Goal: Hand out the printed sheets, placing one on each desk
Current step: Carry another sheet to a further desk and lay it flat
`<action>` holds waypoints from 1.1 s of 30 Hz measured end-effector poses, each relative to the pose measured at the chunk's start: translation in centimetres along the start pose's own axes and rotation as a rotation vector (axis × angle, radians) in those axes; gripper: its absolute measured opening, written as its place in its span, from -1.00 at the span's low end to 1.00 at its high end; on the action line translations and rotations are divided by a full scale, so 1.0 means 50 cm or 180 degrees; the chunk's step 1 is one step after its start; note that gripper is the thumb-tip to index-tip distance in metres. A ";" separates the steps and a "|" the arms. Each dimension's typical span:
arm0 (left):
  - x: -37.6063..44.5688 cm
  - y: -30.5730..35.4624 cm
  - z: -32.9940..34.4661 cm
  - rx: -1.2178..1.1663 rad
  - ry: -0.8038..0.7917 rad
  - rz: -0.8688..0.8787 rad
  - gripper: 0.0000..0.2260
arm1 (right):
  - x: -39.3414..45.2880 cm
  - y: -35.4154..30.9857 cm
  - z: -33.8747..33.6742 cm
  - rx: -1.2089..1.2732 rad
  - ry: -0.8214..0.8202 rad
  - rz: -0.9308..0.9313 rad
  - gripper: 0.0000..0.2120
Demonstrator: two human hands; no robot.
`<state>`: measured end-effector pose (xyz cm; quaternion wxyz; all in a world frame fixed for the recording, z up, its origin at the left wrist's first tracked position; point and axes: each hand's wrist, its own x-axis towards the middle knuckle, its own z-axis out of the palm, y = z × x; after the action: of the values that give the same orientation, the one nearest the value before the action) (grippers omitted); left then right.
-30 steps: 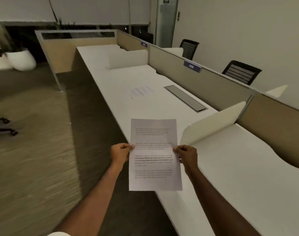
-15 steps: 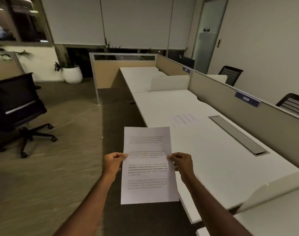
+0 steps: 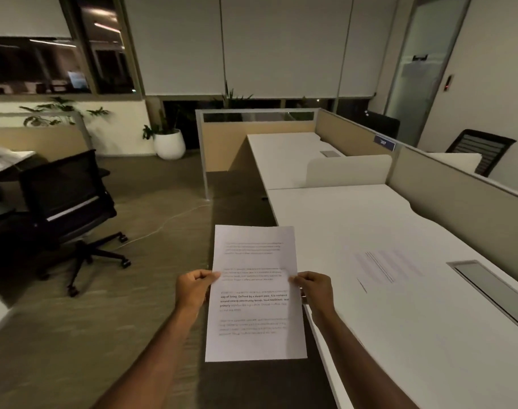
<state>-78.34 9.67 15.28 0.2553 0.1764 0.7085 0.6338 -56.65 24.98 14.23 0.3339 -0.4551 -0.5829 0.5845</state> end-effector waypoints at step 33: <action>1.522 0.235 0.161 0.0037 0.0060 0.0085 -0.92 | 1.373 -0.279 0.676 -0.0255 0.0112 -0.0001 -0.82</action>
<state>-135.95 61.39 15.84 0.2391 0.1813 0.7121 0.6347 -114.65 76.78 15.00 0.3257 -0.4782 -0.5999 0.5525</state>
